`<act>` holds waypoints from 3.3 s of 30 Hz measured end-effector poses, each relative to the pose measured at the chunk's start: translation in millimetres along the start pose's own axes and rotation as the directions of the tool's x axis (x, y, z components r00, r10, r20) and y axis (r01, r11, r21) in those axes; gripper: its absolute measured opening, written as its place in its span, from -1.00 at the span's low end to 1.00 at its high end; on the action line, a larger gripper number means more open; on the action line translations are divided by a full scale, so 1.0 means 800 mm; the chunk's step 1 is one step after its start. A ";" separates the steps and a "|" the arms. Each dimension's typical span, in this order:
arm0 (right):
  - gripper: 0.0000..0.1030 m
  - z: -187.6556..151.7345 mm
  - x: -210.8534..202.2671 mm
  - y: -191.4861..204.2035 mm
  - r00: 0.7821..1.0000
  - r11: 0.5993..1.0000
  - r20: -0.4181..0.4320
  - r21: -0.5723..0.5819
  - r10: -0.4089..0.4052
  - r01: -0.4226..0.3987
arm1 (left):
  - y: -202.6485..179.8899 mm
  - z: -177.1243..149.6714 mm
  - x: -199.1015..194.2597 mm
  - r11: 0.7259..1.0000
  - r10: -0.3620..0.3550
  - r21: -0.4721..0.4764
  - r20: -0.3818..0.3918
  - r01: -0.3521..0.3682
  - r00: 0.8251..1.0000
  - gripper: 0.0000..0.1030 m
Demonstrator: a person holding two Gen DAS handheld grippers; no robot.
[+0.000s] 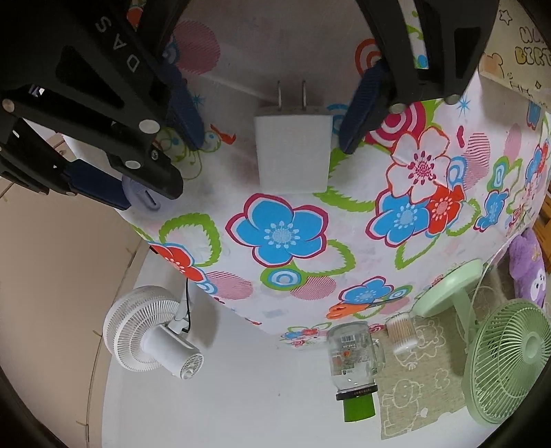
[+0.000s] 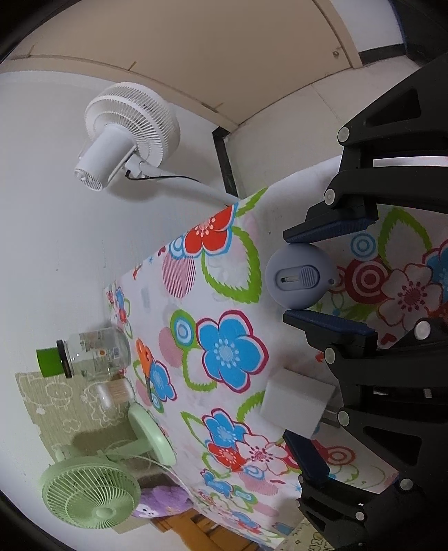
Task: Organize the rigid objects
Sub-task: 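Close the right tool on the grey mouse while the left tool grasps the white plug, then carry the grey mouse with the right tool while the left tool carries the white plug over the basket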
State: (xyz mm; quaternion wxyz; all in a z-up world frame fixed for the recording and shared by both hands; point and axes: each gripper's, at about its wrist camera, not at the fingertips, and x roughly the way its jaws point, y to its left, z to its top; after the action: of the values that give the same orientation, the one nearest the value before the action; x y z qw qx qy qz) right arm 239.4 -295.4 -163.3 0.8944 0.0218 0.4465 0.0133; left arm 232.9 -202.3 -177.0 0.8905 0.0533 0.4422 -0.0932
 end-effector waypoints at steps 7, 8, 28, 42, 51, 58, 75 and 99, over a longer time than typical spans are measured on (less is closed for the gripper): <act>-0.17 0.001 0.002 -0.001 1.000 1.000 -0.003 0.017 0.007 -0.007 | 0.004 0.002 0.000 1.000 0.004 -0.007 -0.005 -0.004 1.000 -0.23; -0.17 0.001 0.001 -0.001 1.000 1.000 -0.002 0.017 0.005 -0.005 | 0.005 0.002 0.000 1.000 0.005 -0.006 -0.008 -0.005 1.000 -0.23; -0.17 -0.007 -0.056 0.040 0.999 0.999 0.036 0.021 0.036 -0.037 | 0.036 -0.018 -0.064 0.998 -0.011 -0.060 0.020 0.012 1.000 -0.23; -0.17 -0.022 -0.107 0.077 0.997 0.999 0.060 -0.003 0.041 -0.041 | 0.061 -0.040 -0.118 0.996 -0.003 -0.084 0.065 0.009 0.998 -0.23; -0.17 -0.029 -0.136 0.100 0.996 0.999 0.082 -0.020 0.035 -0.034 | 0.077 -0.052 -0.146 0.995 0.003 -0.096 0.083 0.005 0.997 -0.23; -0.17 -0.033 -0.158 0.118 0.994 0.999 0.103 -0.030 0.037 -0.034 | 0.090 -0.060 -0.171 0.995 0.019 -0.102 0.103 -0.008 0.995 -0.23; -0.17 -0.048 -0.204 0.156 0.990 0.998 0.129 -0.039 0.049 -0.044 | 0.116 -0.081 -0.214 0.993 -0.009 -0.113 0.097 0.020 0.995 -0.22; -0.16 -0.049 -0.225 0.219 0.986 0.996 0.153 -0.073 0.070 -0.059 | 0.170 -0.091 -0.248 0.995 0.045 -0.093 0.130 -0.033 0.991 -0.22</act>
State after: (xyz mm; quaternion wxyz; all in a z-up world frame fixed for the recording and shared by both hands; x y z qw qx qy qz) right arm 99.1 -126.8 -34.3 0.9258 0.0067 0.3738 0.0560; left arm 88.1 -33.1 -61.1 0.9208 0.0153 0.3851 -0.0589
